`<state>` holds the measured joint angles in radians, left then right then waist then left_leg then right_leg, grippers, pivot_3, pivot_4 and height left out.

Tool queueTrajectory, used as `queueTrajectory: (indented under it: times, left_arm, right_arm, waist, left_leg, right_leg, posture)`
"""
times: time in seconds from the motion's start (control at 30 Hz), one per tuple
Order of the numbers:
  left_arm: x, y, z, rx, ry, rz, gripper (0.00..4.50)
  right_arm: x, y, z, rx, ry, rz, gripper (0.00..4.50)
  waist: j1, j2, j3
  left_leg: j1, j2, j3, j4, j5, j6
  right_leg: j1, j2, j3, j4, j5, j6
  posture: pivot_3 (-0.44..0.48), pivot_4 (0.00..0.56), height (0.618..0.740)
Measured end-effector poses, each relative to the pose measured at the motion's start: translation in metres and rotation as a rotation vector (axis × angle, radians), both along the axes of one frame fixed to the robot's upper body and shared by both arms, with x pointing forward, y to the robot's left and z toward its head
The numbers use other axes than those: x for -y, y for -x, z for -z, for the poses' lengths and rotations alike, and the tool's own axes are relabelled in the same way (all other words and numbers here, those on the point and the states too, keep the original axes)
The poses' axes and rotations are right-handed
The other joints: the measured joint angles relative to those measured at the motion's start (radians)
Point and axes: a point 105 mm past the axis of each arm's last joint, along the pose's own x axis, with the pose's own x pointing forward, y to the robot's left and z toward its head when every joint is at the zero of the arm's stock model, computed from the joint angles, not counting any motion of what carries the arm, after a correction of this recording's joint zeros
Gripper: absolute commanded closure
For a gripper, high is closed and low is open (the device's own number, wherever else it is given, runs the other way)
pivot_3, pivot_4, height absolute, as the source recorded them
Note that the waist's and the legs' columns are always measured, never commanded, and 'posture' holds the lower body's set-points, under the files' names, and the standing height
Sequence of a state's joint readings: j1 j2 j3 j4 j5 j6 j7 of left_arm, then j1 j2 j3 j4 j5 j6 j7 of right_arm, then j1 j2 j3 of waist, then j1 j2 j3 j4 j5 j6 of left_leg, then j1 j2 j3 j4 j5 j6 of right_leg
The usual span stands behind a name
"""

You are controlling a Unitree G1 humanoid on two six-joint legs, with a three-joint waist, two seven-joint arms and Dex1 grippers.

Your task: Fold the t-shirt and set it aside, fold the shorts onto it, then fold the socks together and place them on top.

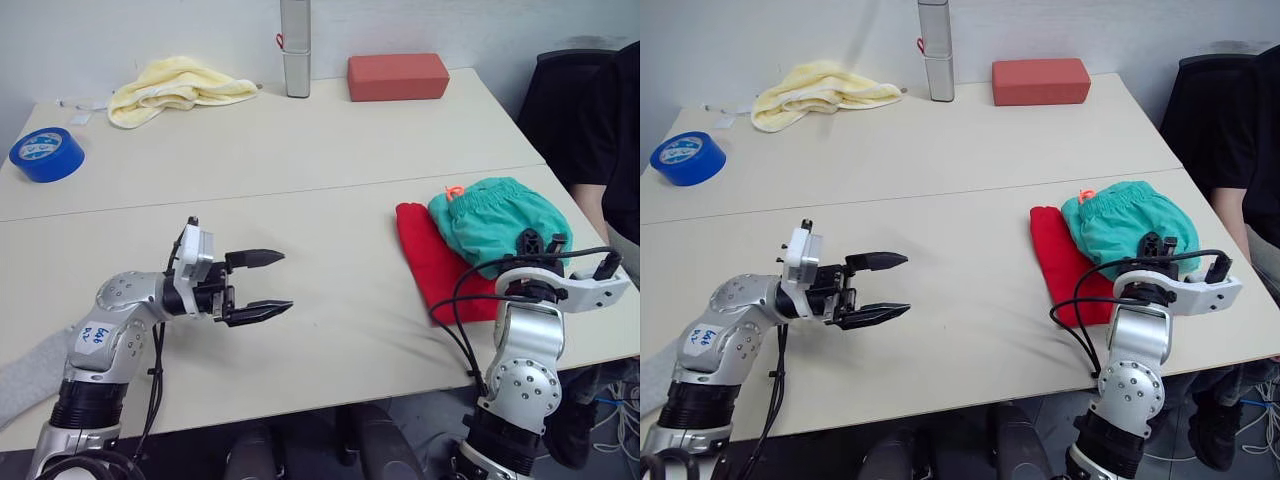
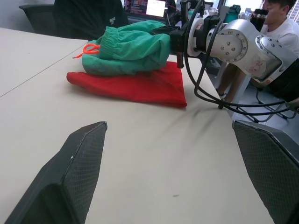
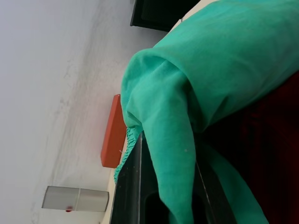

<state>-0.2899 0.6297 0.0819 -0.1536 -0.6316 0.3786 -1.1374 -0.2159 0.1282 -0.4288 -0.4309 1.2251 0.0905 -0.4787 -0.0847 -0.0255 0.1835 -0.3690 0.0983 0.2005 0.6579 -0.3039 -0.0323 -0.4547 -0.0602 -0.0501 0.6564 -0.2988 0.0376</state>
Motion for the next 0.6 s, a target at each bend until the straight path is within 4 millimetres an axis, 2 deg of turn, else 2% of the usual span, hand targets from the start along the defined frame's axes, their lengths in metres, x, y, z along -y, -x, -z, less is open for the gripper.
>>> queueTrajectory:
  times: [0.17, 0.27, 0.6]
  left_arm:
    - [-0.001, 0.001, 0.002, -0.009, 0.001, -0.003, 0.00]
    - [0.000, 0.001, 0.002, -0.008, 0.006, -0.002, 0.00]
    - [0.000, 0.001, 0.003, -0.007, 0.011, -0.004, 0.00]
  right_arm:
    - [-0.011, 0.001, -0.018, 0.105, -0.009, -0.082, 4.45]
    - [-0.022, 0.003, -0.029, 0.133, 0.044, -0.142, 4.45]
    - [-0.017, 0.022, 0.025, -0.081, 0.095, -0.135, 4.45]
  waist:
    - [0.000, 0.000, 0.000]
    - [0.001, 0.000, 0.000]
    - [0.002, -0.002, -0.001]
  left_leg:
    - [0.000, 0.000, 0.000, 0.000, 0.000, 0.000]
    - [0.000, 0.000, 0.000, 0.000, 0.000, 0.000]
    - [0.001, -0.001, -0.002, -0.002, 0.001, 0.001]
  right_leg:
    - [0.000, 0.000, 0.000, 0.000, 0.000, 0.000]
    - [0.000, 0.000, 0.000, 0.000, 0.000, 0.000]
    - [0.002, -0.001, -0.001, -0.002, 0.000, 0.001]
  posture:
    - [0.000, 0.150, 0.740]
    - [0.000, 0.150, 0.740]
    - [0.000, 0.150, 0.740]
